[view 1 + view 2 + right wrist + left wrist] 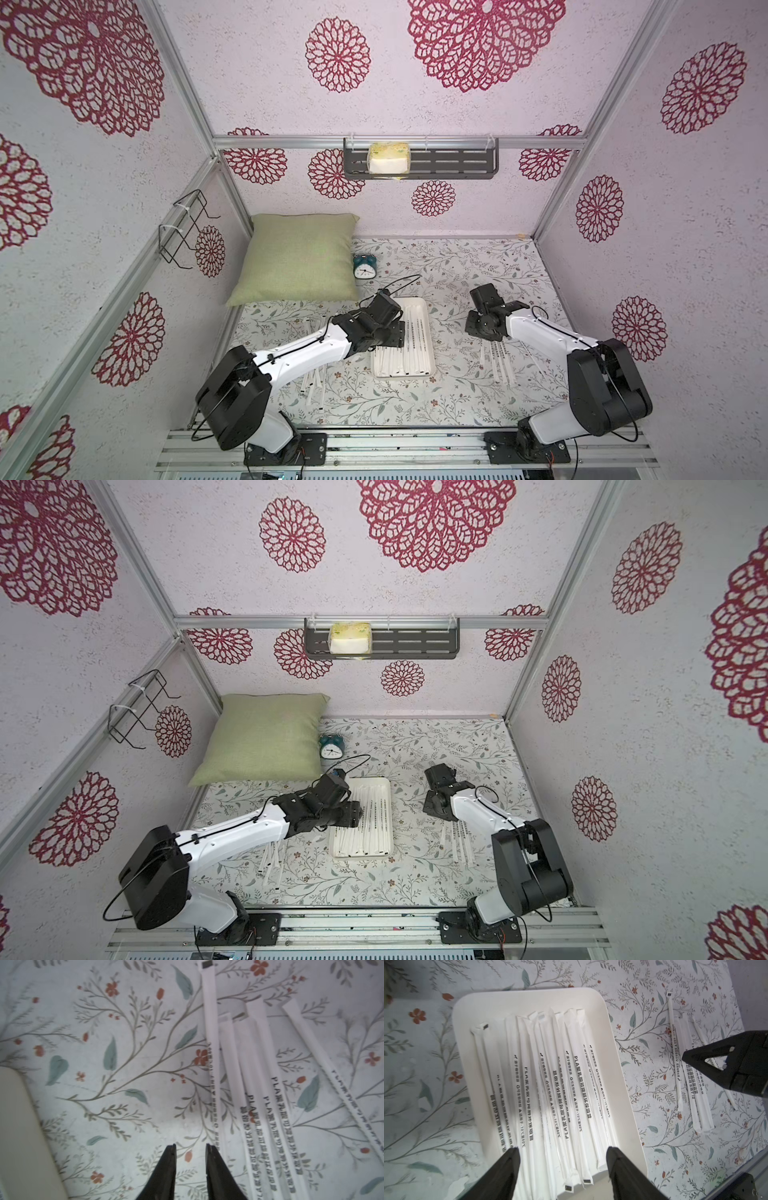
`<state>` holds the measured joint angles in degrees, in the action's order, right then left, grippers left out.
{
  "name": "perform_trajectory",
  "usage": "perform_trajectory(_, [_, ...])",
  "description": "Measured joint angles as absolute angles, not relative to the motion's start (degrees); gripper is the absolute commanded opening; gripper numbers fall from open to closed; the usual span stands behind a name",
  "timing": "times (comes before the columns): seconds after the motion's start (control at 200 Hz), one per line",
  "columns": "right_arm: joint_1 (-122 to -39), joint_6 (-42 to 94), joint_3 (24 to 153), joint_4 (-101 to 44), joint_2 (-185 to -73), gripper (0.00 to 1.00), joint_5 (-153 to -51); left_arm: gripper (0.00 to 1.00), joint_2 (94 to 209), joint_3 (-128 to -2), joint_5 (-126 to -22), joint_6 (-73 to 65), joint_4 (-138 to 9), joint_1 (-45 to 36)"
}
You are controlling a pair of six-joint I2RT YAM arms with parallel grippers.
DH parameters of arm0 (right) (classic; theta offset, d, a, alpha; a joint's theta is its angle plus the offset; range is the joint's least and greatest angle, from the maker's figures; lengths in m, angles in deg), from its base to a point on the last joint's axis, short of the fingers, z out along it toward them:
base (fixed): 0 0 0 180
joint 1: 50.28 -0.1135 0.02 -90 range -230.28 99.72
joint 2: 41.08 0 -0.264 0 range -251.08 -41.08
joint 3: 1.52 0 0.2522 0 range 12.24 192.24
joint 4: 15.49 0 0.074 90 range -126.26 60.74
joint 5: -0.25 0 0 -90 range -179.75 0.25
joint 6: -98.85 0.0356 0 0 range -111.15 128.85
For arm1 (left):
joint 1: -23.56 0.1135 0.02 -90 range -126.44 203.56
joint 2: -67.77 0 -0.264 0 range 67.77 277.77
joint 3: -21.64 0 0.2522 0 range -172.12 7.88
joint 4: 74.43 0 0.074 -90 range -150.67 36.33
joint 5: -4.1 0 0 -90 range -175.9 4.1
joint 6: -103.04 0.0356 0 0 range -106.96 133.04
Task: Put the straws into the storage box
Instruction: Pick up the straw from the center of the board.
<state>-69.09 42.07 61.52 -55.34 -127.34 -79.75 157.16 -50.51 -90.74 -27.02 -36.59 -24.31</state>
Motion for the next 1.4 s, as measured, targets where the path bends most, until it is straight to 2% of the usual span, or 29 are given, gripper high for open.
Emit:
perform_trajectory(0.39, [-66.0,38.6,61.4,-50.2,-132.8,0.29,-80.5,0.73,159.8,-52.9,-90.6,-25.5,-35.9,-25.4])
perform_trajectory(0.66, [-65.7,37.5,60.7,-47.2,-134.4,0.12,-80.5,0.72,159.3,-52.5,-92.2,-25.1,-35.4,-24.6])
perform_trajectory(0.805, [-67.3,37.1,60.8,-47.3,-134.0,0.07,-80.2,0.71,154.3,-48.4,-92.9,-26.1,-34.7,-21.0])
perform_trajectory(1.041, [-79.6,39.8,66.5,-53.7,-130.6,0.05,-79.6,0.73,140.6,-41.2,-95.8,-28.8,-31.1,-11.0])
perform_trajectory(1.246, [-93.0,46.9,75.9,-53.0,-131.0,0.05,-81.1,0.9,131.0,-36.9,-99.9,-30.1,-26.8,-5.1])
perform_trajectory(1.266, [-94.1,47.6,76.6,-52.8,-131.3,0.05,-81.1,0.93,130.2,-36.5,-100.1,-30.2,-26.6,-4.8])
perform_trajectory(1.286, [-95.2,48.5,77.5,-52.4,-132.0,0.06,-81.4,1.0,129.4,-36.1,-100.3,-30.2,-26.5,-4.4])
perform_trajectory(1.396, [-99.7,52.2,81.3,-49.4,-136.8,0.07,-82.4,0.98,125.9,-34.1,-100.3,-31.0,-26.1,-2.3])
